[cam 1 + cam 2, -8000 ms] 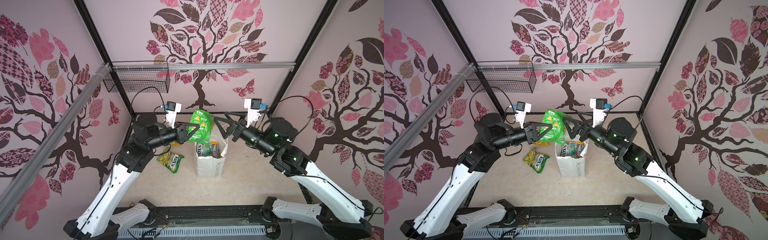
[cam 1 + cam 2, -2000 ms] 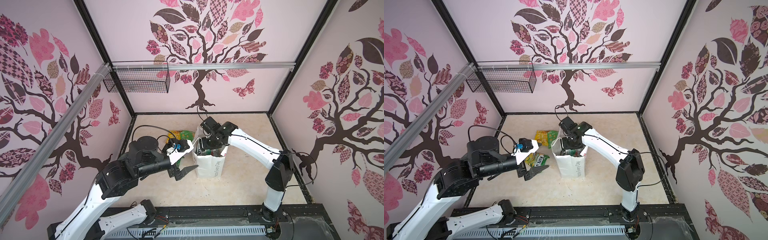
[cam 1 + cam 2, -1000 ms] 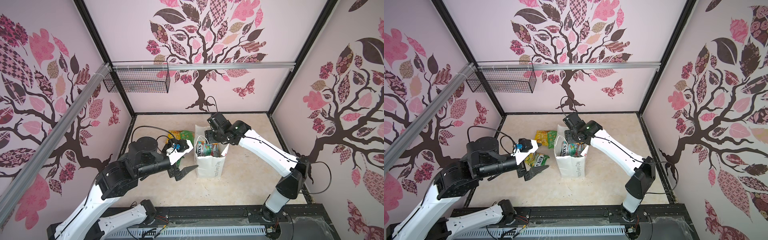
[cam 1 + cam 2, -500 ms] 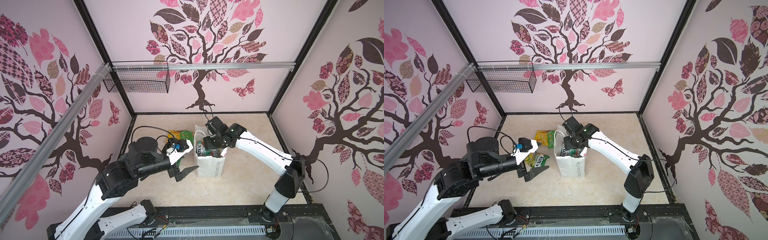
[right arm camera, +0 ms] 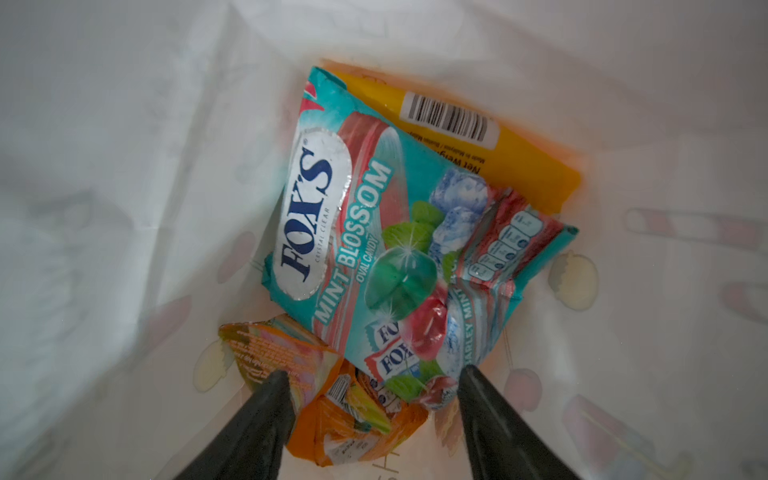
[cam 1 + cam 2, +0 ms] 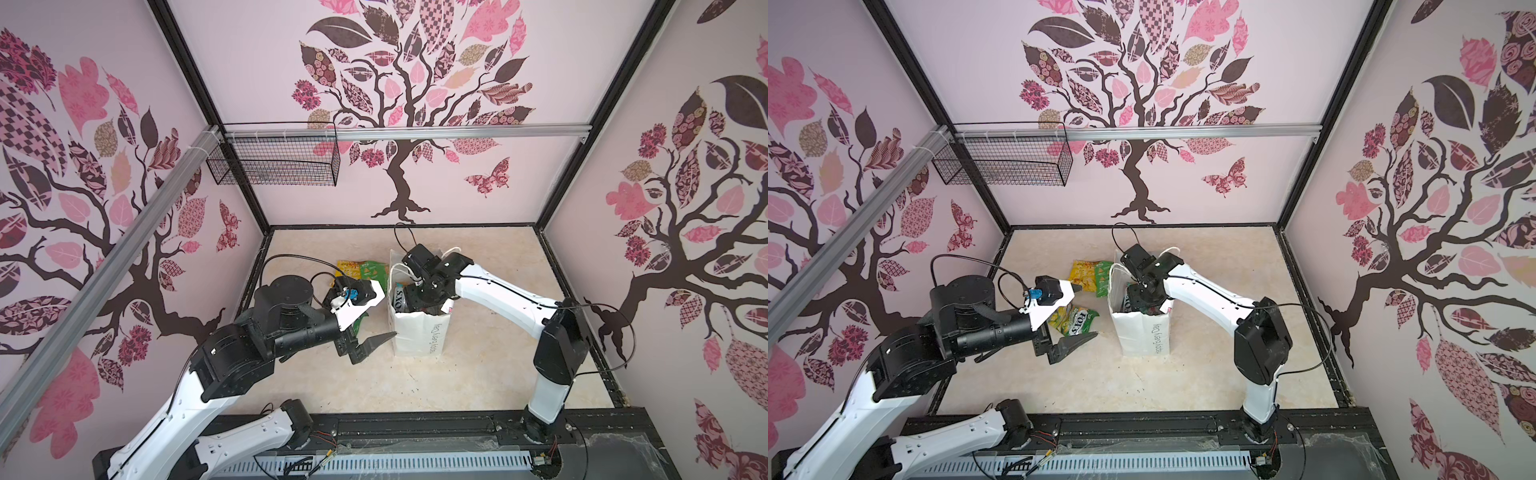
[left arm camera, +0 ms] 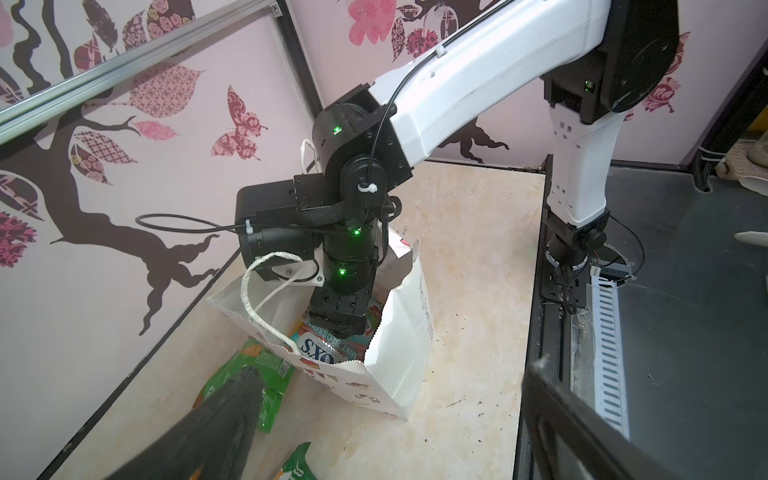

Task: Take the snacks out of the paper bag
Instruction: 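Lower the right gripper into the bag toward the teal Fox's bag, then close the right gripper on the teal Fox's Mint Blossom bag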

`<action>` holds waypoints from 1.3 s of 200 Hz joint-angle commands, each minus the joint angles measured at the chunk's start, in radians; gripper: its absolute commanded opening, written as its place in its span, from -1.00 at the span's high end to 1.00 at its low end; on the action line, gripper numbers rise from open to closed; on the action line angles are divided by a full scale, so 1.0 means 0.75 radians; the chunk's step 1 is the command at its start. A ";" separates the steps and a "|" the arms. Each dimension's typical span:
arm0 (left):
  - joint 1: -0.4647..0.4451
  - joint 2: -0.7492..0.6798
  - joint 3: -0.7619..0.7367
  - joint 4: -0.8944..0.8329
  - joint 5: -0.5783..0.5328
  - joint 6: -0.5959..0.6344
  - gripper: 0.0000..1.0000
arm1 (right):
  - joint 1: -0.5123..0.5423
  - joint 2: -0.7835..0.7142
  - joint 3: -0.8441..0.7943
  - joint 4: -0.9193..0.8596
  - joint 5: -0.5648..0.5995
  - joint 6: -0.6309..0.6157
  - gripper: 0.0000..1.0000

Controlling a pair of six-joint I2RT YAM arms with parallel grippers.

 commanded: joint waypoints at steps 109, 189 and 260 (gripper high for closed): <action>-0.005 -0.015 -0.028 0.021 -0.014 0.000 -0.97 | -0.010 0.216 -0.094 0.004 0.029 -0.055 -0.59; -0.004 -0.008 -0.030 0.021 -0.015 0.002 -0.97 | -0.012 0.338 -0.191 0.075 -0.079 -0.069 -0.51; -0.004 -0.007 -0.028 0.026 -0.010 0.000 -0.97 | -0.012 0.297 -0.175 0.064 -0.088 -0.075 0.37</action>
